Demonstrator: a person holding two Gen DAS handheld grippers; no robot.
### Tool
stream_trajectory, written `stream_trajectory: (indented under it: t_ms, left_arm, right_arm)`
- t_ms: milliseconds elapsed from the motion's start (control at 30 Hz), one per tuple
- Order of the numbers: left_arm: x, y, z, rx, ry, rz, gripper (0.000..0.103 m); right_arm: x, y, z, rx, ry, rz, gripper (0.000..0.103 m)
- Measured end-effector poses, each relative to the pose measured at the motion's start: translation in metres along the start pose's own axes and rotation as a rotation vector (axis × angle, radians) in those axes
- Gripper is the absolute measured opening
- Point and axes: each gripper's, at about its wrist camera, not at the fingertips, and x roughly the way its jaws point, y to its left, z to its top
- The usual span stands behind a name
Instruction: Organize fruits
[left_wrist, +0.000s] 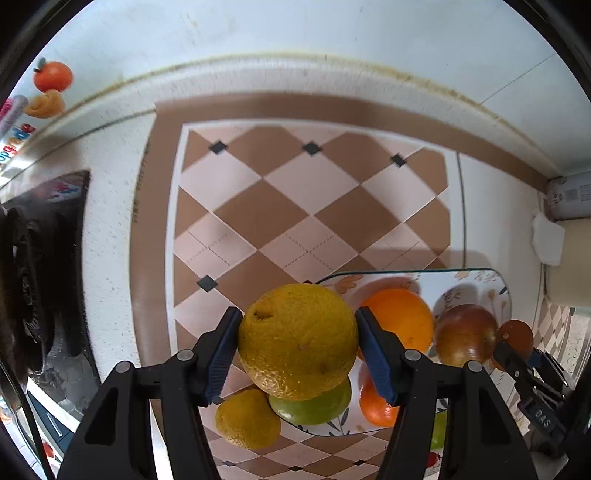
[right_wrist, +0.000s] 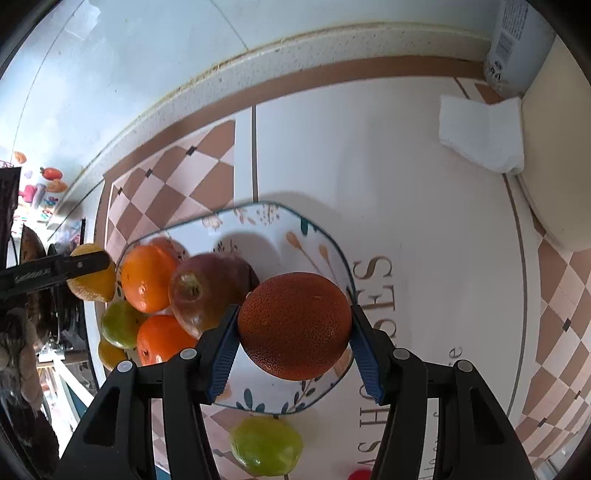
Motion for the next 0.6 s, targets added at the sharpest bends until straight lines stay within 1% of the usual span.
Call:
stream_trajectory:
  t_ms: [167,233,267,300,333,400,433,500,567,600]
  left_arm:
    - [0.006,0.005,-0.003,-0.032,0.029,-0.026,0.061]
    - [0.004,0.008,-0.005,-0.051,0.025,-0.057,0.063]
    - [0.002,0.009,-0.005,-0.056,0.022,-0.070,0.065]
    - [0.000,0.009,-0.005,-0.059,0.018,-0.076,0.071]
    - [-0.002,0.009,-0.005,-0.058,0.014,-0.079,0.081]
    - [-0.008,0.009,-0.007,-0.047,-0.001,-0.070,0.089]
    - [-0.012,0.008,-0.009,-0.041,-0.011,-0.063,0.089]
    - [-0.020,0.007,-0.013,-0.035,-0.029,-0.050,0.089]
    - [-0.028,0.006,-0.022,-0.024,-0.059,-0.028,0.089]
    - [-0.034,0.006,-0.030,-0.019,-0.087,-0.009,0.089]
  right_arm:
    - [0.011,0.005,-0.010,-0.001,0.035,0.001,0.060]
    - [0.012,0.007,-0.015,0.001,0.050,0.012,0.064]
    - [0.013,0.008,-0.016,0.004,0.052,0.018,0.071]
    - [0.013,0.010,-0.017,0.003,0.050,0.023,0.075]
    - [0.010,0.012,-0.018,-0.003,0.045,0.023,0.076]
    - [0.006,0.017,-0.021,-0.007,0.039,0.014,0.080]
    - [0.004,0.018,-0.022,-0.011,0.037,0.010,0.082]
    - [-0.002,0.023,-0.025,-0.026,0.029,-0.011,0.090]
    - [-0.009,0.031,-0.032,-0.052,0.013,-0.055,0.092]
    - [-0.012,0.034,-0.035,-0.065,0.002,-0.082,0.093]
